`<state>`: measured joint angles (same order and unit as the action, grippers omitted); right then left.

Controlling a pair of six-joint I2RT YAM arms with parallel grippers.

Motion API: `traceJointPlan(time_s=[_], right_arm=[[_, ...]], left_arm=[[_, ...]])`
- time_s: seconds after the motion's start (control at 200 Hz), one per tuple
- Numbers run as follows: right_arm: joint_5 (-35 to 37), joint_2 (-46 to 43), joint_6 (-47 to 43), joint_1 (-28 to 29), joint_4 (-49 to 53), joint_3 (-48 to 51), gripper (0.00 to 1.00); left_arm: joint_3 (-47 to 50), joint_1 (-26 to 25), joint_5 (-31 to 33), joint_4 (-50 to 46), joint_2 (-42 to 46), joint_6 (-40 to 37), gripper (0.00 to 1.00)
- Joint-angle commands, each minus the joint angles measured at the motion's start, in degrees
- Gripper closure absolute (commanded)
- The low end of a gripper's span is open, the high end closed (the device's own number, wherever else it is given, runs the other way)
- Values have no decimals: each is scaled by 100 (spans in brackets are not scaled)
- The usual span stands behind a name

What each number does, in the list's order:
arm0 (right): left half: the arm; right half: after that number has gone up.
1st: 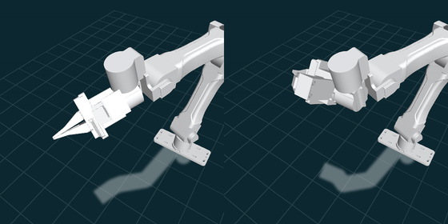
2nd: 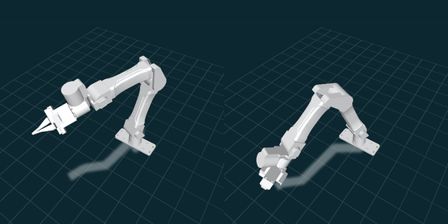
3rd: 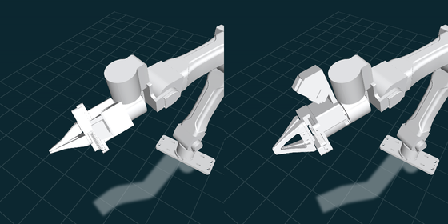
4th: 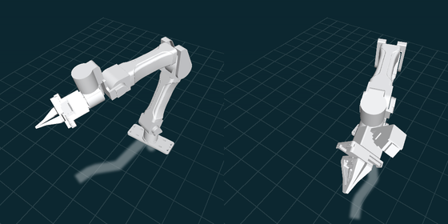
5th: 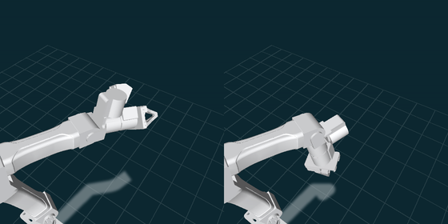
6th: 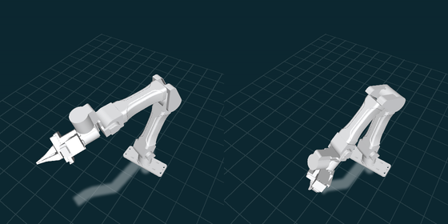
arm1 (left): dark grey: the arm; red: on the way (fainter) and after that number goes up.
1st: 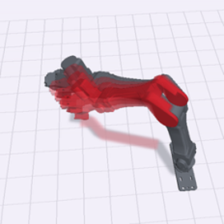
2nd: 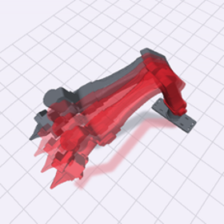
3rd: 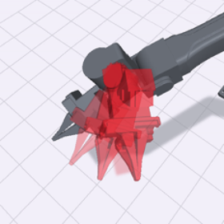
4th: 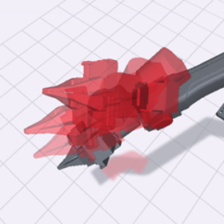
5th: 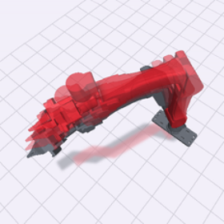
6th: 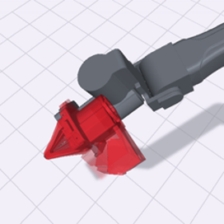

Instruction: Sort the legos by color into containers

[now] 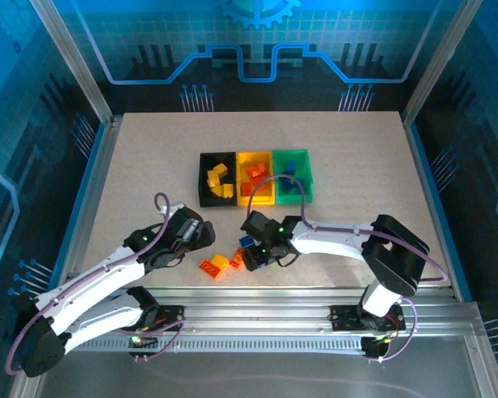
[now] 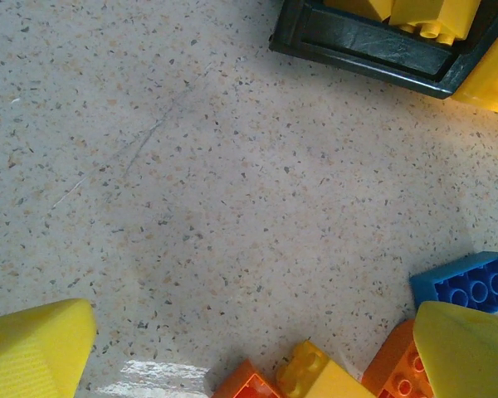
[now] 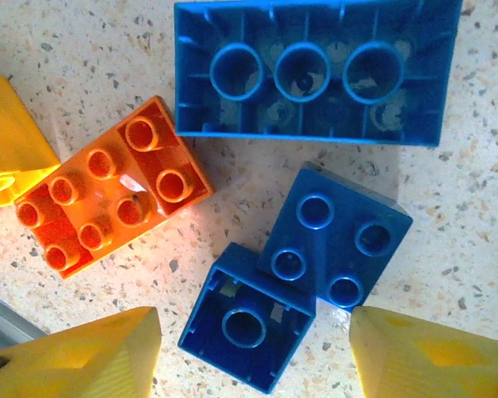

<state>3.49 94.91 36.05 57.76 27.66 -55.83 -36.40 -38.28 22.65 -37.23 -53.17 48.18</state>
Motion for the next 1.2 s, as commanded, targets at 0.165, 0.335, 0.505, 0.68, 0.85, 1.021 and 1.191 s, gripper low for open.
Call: traceJointPlan(time_s=[0.165,0.335,0.505,0.68,0.85,1.021,1.191], right_arm=[[141,409,36,77,246,-155,41],[235,97,-28,128,206,-29,43],[264,-306,7,161,284,151,29],[75,-21,-19,199,216,95,28],[64,309,-74,178,126,-100,36],[125,580,-134,179,169,-319,39],[312,632,-116,183,226,-393,46]], left_arm=[[103,91,-68,-16,34,121,1],[98,116,-86,-22,-9,108,1],[116,135,-118,41,-34,117,1],[109,145,-165,132,-113,122,1],[120,146,-199,105,-150,147,1],[133,161,-174,63,-133,139,1],[169,163,-207,111,-141,165,1]])
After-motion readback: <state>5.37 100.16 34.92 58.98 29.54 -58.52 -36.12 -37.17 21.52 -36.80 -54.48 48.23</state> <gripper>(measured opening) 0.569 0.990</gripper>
